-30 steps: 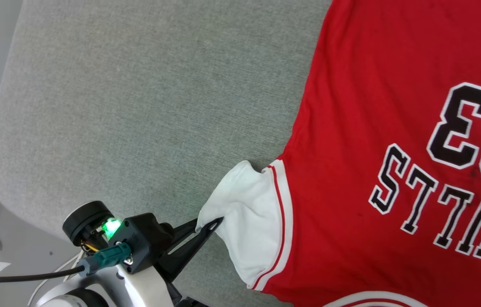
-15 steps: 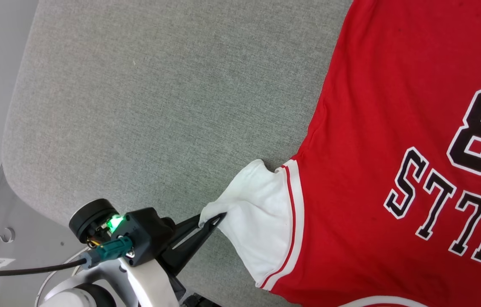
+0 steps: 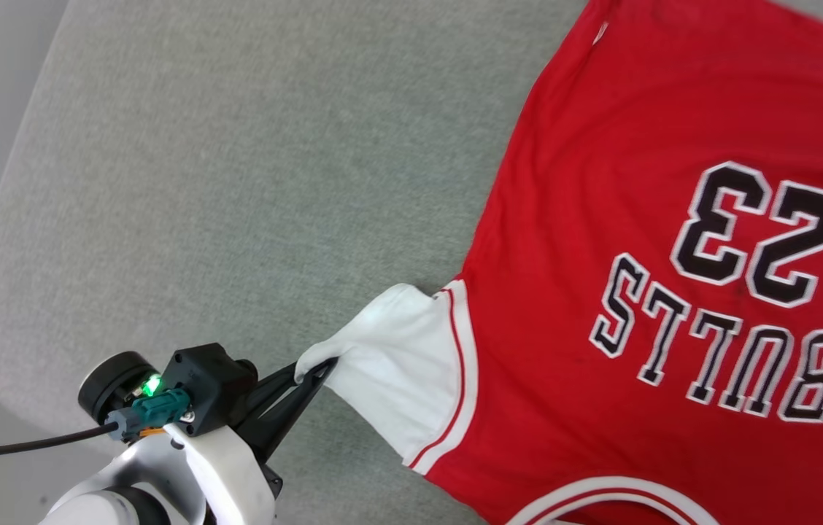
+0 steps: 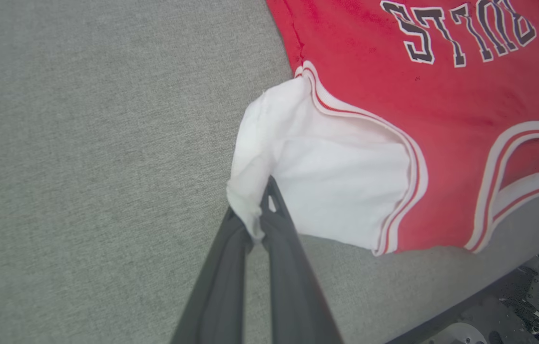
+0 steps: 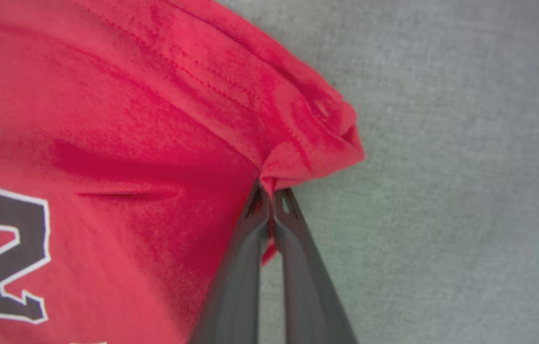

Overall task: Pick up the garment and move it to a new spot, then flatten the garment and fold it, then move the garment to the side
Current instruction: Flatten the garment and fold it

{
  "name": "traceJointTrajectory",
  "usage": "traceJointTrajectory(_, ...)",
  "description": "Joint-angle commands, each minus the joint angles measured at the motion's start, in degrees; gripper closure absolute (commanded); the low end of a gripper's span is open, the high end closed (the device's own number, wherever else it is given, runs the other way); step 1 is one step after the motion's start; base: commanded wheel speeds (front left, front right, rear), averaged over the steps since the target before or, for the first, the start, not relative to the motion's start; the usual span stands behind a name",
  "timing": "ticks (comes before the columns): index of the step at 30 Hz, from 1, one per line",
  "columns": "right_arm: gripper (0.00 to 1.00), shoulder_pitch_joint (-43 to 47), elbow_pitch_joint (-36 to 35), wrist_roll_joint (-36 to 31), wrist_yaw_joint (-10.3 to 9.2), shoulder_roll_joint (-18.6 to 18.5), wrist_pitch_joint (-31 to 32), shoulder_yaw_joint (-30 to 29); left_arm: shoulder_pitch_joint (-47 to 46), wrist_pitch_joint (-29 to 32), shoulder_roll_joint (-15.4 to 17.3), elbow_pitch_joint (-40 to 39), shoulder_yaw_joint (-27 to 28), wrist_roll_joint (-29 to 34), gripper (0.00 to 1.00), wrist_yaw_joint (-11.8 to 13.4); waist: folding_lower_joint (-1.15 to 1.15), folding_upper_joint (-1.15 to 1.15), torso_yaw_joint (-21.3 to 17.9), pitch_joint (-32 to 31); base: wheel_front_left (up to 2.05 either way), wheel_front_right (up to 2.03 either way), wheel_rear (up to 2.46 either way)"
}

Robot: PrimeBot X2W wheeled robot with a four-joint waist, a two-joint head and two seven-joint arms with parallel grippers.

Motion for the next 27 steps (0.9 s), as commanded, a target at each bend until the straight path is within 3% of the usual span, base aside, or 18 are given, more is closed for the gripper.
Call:
traceJointTrajectory(1,1.0,5.09,0.36,1.62,-0.04,1.06,-0.26,0.58,1.07,0.41,0.64,0.04,0.45,-0.52,1.0,0.75,0.0,0.0,-4.48,-4.91,0.0,0.0,0.0)
traceJointTrajectory(11,1.0,20.18,-7.83,9.5,-0.04,-0.25,-1.73,2.98,5.45,0.61,1.9,1.13,0.9,-1.9,1.0,3.47,0.0,0.0,-11.17,-12.78,0.0,0.0,0.0)
traceJointTrajectory(19,1.0,36.5,-16.75,16.36,-0.04,5.85,-3.68,-2.52,9.51,0.27,1.86,2.11,0.37,-3.89,1.0,4.77,0.0,0.0,-14.6,-18.52,0.0,0.0,0.0)
traceJointTrajectory(27,1.0,50.76,-21.79,18.0,-0.04,11.66,-7.7,-4.31,11.86,-0.23,2.2,2.37,0.36,-4.69,1.0,5.53,0.0,0.0,-15.88,-21.13,0.0,0.0,0.0)
